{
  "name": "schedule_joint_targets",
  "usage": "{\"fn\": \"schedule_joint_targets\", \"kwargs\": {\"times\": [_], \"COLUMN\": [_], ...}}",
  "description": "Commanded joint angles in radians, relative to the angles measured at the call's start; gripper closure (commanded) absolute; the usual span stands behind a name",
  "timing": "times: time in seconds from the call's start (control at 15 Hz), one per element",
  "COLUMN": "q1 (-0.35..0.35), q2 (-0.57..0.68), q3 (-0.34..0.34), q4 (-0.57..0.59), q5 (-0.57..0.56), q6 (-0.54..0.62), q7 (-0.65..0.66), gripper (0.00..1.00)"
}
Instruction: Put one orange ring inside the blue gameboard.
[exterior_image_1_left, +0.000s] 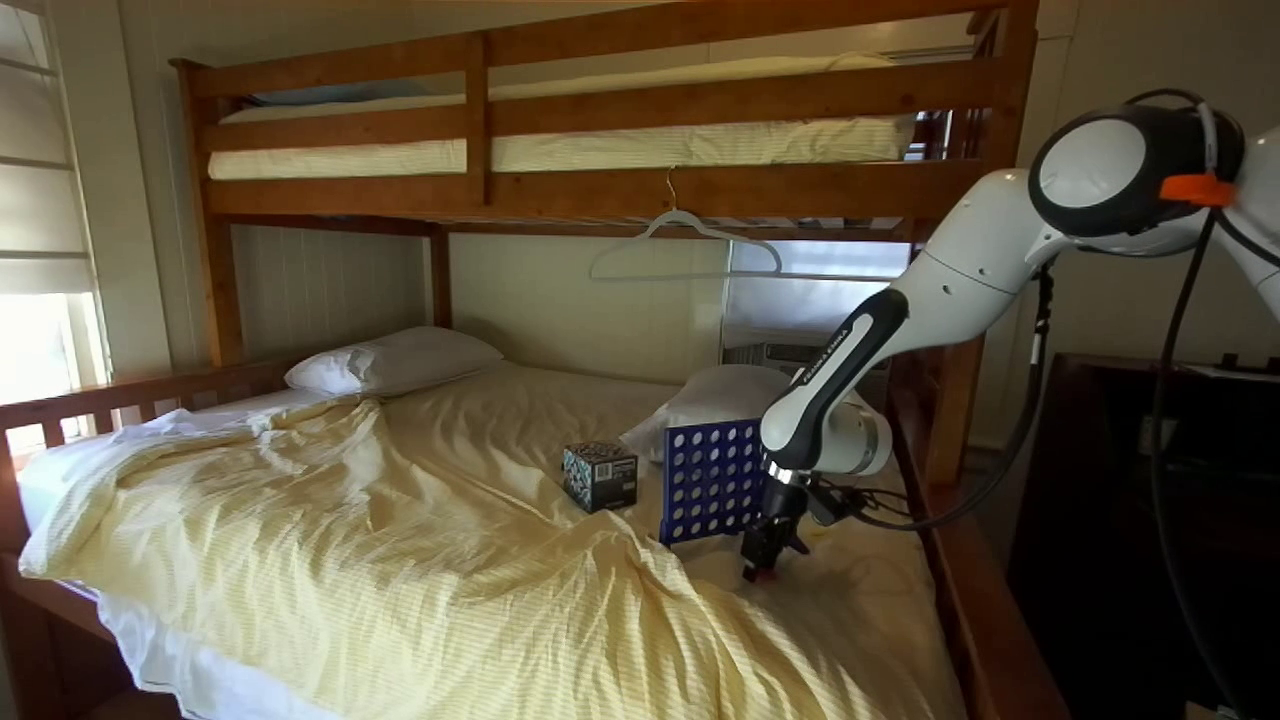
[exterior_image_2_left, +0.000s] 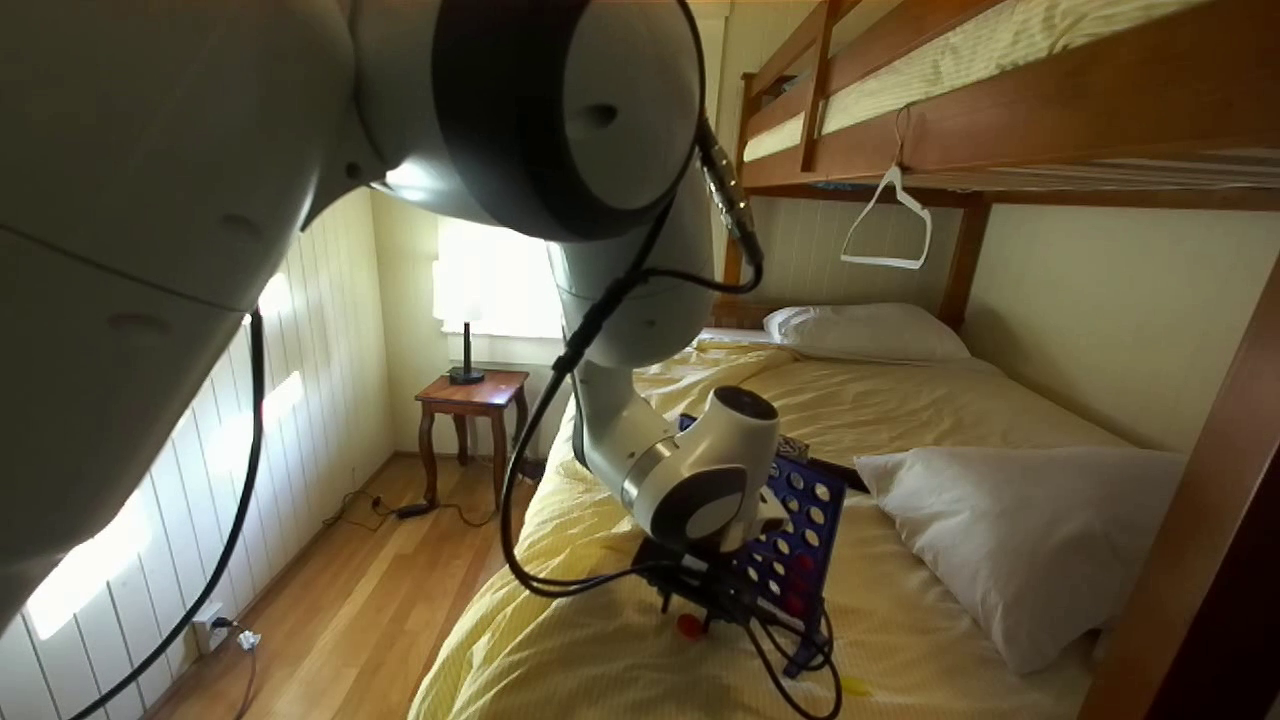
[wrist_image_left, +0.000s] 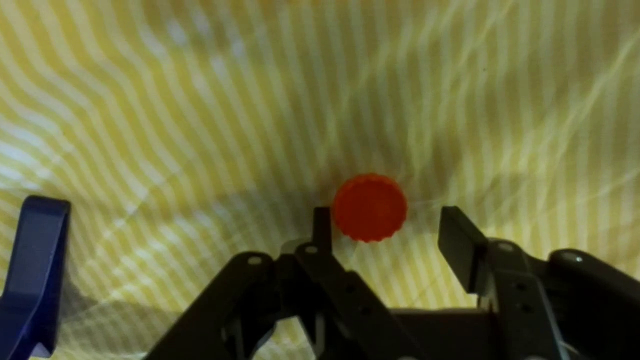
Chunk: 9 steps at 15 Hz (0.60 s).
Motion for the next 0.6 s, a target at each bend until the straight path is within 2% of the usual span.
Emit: {"fn": "schedule_joint_targets", "kwargs": {"times": [0.0, 0.07, 0.13, 0.27, 0.33, 0.47, 0.53], "q1": [0.01, 0.011, 0.012, 0.012, 0.013, 0.013, 0.014], "q2": [0.015, 0.016, 0.015, 0.015, 0.015, 0.014, 0.013], "q3": [-0.012, -0.013, -0.014, -0.015, -0.016, -0.017, -0.018], "q4": [0.017, 0.017, 0.016, 0.016, 0.016, 0.015, 0.015], "q5": [-0.021, -0.021, -0.022, -0.025, -0.026, -0.027, -0.028], "q6": [0.007, 0.007, 0.008, 0.008, 0.008, 0.009, 0.009], "q7": [0.01, 0.011, 0.011, 0.012, 0.012, 0.013, 0.014], "gripper": [0.48, 0.52, 0.65, 0.63, 0.69, 0.67, 0.71]}}
